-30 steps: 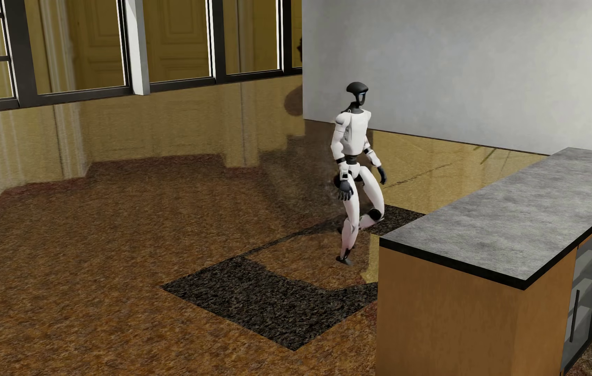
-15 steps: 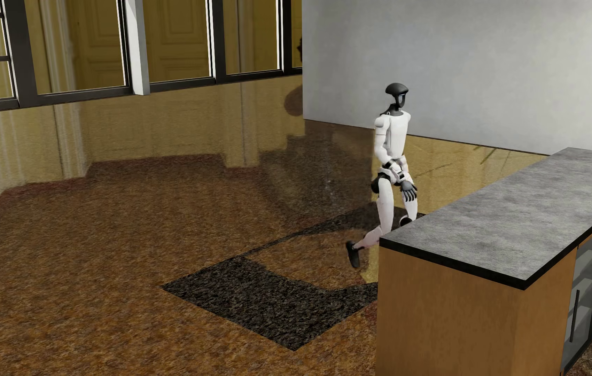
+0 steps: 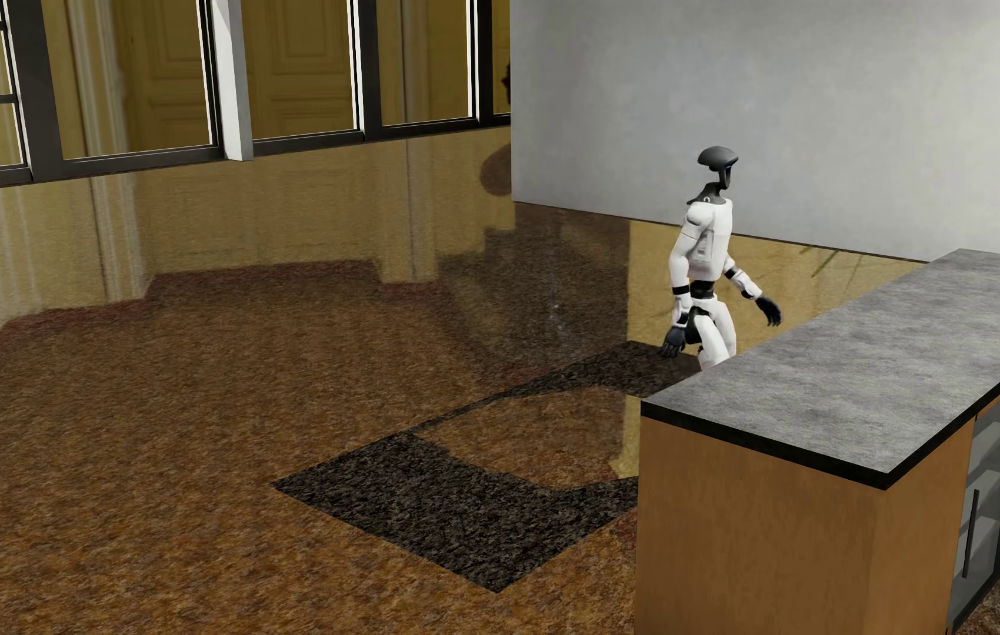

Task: Approach the counter

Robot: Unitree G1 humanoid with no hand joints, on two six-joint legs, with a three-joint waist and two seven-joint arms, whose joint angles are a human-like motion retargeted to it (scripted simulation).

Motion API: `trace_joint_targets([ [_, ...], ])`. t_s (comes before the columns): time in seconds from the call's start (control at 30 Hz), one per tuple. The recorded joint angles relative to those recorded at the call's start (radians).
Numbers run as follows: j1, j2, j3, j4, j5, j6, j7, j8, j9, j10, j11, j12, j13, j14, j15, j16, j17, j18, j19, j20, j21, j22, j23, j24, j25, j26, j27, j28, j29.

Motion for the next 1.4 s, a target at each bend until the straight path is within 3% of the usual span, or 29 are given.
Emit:
trace_joint_targets([
  [0.07, -0.126, 0.049, 0.011, 0.064, 0.050, 0.025, -0.114, -0.023, 0.005, 0.275, 0.017, 0.049, -0.092, 0.204, -0.054, 0.022, -0.006, -0.051, -0.006, -0.004, 0.069, 0.071, -0.018, 0.027, -0.062, 0.054, -0.022, -0.061, 0.055],
  [0.1, -0.188, 0.076, 0.016, 0.086, 0.077, 0.040, -0.167, -0.028, 0.008, 0.402, 0.020, 0.068, -0.136, 0.260, -0.076, 0.044, -0.007, -0.027, -0.009, -0.013, 0.060, 0.115, -0.046, 0.060, -0.070, 0.077, -0.028, -0.098, 0.020],
  [0.13, -0.237, 0.095, 0.020, 0.108, 0.100, 0.057, -0.198, -0.027, 0.012, 0.497, 0.031, 0.090, -0.171, 0.255, -0.096, 0.053, -0.011, -0.013, -0.009, -0.001, 0.023, 0.159, -0.085, 0.076, -0.062, 0.109, -0.047, -0.098, -0.058],
  [0.2, -0.295, 0.118, 0.027, 0.130, 0.133, 0.088, -0.215, 0.002, 0.016, 0.545, 0.049, 0.151, -0.286, 0.180, -0.126, 0.030, -0.007, -0.025, -0.004, 0.089, -0.039, 0.227, -0.108, 0.030, -0.032, 0.176, -0.075, -0.042, -0.205],
  [0.23, -0.307, 0.124, 0.031, 0.129, 0.145, 0.099, -0.208, 0.024, 0.015, 0.499, 0.053, 0.180, -0.351, 0.125, -0.136, 0.018, -0.014, -0.033, 0.002, 0.123, -0.043, 0.259, -0.110, 0.009, -0.029, 0.199, -0.081, -0.037, -0.225],
  [0.3, -0.301, 0.133, 0.040, 0.115, 0.168, 0.118, -0.193, 0.070, 0.009, 0.280, 0.051, 0.238, -0.473, 0.069, -0.155, 0.020, -0.035, -0.054, 0.017, 0.112, -0.015, 0.284, -0.135, 0.023, -0.045, 0.190, -0.100, -0.131, -0.203],
  [0.33, -0.279, 0.140, 0.045, 0.093, 0.179, 0.126, -0.201, 0.093, 0.003, 0.098, 0.037, 0.265, -0.520, 0.096, -0.158, 0.025, -0.045, -0.079, 0.021, 0.098, -0.002, 0.275, -0.160, 0.039, -0.053, 0.172, -0.121, -0.187, -0.199],
  [0.37, -0.239, 0.147, 0.048, 0.092, 0.186, 0.133, -0.161, 0.112, -0.004, -0.048, 0.013, 0.285, -0.554, 0.102, -0.155, 0.024, -0.055, -0.032, 0.022, 0.093, 0.010, 0.258, -0.187, 0.050, -0.061, 0.162, -0.142, -0.214, -0.201],
  [0.4, -0.212, 0.148, 0.049, 0.107, 0.196, 0.141, -0.113, 0.125, -0.010, -0.086, 0.009, 0.300, -0.576, 0.068, -0.159, 0.026, -0.059, 0.020, 0.026, 0.092, 0.013, 0.237, -0.215, 0.059, -0.061, 0.156, -0.163, -0.216, -0.217],
  [0.43, -0.186, 0.148, 0.051, 0.116, 0.201, 0.148, -0.074, 0.135, -0.016, -0.121, 0.006, 0.302, -0.584, 0.046, -0.163, 0.024, -0.066, 0.037, 0.030, 0.095, 0.014, 0.223, -0.241, 0.067, -0.064, 0.154, -0.175, -0.208, -0.231],
  [0.57, -0.133, 0.161, 0.049, 0.078, 0.167, 0.145, -0.047, 0.132, -0.034, -0.239, -0.019, 0.215, -0.490, 0.082, -0.170, 0.037, -0.043, -0.008, 0.047, 0.071, -0.075, 0.166, -0.288, 0.100, -0.010, 0.150, -0.174, -0.191, -0.278],
  [0.63, -0.114, 0.184, 0.040, 0.050, 0.140, 0.134, -0.057, 0.108, -0.043, -0.281, -0.041, 0.167, -0.419, 0.095, -0.173, 0.040, -0.022, -0.029, 0.055, 0.064, -0.089, 0.097, -0.235, 0.095, 0.016, 0.119, -0.152, -0.155, -0.265],
  [0.7, -0.093, 0.210, 0.034, 0.015, 0.114, 0.122, -0.084, 0.077, -0.052, -0.326, -0.057, 0.118, -0.342, 0.109, -0.177, 0.018, -0.008, -0.017, 0.064, 0.061, -0.069, 0.043, -0.134, 0.064, 0.024, 0.082, -0.095, -0.087, -0.200],
  [0.83, -0.063, 0.249, 0.031, -0.024, 0.081, 0.099, -0.121, 0.032, -0.059, -0.367, -0.072, 0.076, -0.204, 0.120, -0.188, 0.005, 0.046, -0.008, 0.078, 0.010, -0.026, -0.024, 0.076, 0.041, 0.040, 0.021, 0.029, -0.089, -0.050],
  [0.87, -0.062, 0.255, 0.029, -0.029, 0.075, 0.093, -0.128, 0.024, -0.058, -0.367, -0.072, 0.073, -0.164, 0.118, -0.192, 0.003, 0.055, -0.007, 0.081, -0.004, -0.033, -0.030, 0.077, 0.040, 0.051, 0.017, 0.032, -0.093, -0.041],
  [0.97, -0.055, 0.265, 0.016, -0.036, 0.066, 0.079, -0.129, 0.021, -0.053, -0.360, -0.067, 0.093, -0.059, 0.107, -0.201, -0.002, 0.043, -0.006, 0.087, -0.020, 0.002, 0.000, 0.020, 0.031, 0.015, 0.039, -0.028, -0.099, -0.029],
  [1.03, -0.047, 0.264, 0.008, -0.033, 0.067, 0.071, -0.114, 0.036, -0.049, -0.354, -0.061, 0.112, -0.034, 0.098, -0.204, -0.010, 0.039, -0.004, 0.090, 0.002, -0.036, 0.066, -0.017, 0.031, 0.034, 0.082, -0.034, -0.105, -0.057],
  [1.13, -0.035, 0.254, 0.005, -0.016, 0.081, 0.065, -0.072, 0.080, -0.043, -0.340, -0.056, 0.130, -0.097, 0.080, -0.203, -0.026, 0.022, -0.001, 0.092, 0.088, -0.031, 0.196, -0.036, 0.020, 0.006, 0.179, -0.015, -0.116, -0.071],
  [1.2, -0.030, 0.245, 0.009, 0.000, 0.095, 0.064, -0.041, 0.113, -0.040, -0.327, -0.053, 0.145, -0.168, 0.068, -0.201, -0.032, 0.001, 0.000, 0.092, 0.124, -0.029, 0.258, -0.048, 0.023, -0.011, 0.218, -0.028, -0.128, -0.076],
  [1.4, -0.041, 0.220, 0.032, 0.024, 0.119, 0.066, -0.004, 0.153, -0.032, -0.310, -0.051, 0.176, -0.332, 0.060, -0.193, -0.039, -0.025, 0.002, 0.091, 0.159, -0.025, 0.204, -0.160, 0.044, -0.034, 0.155, -0.099, -0.137, -0.175],
])
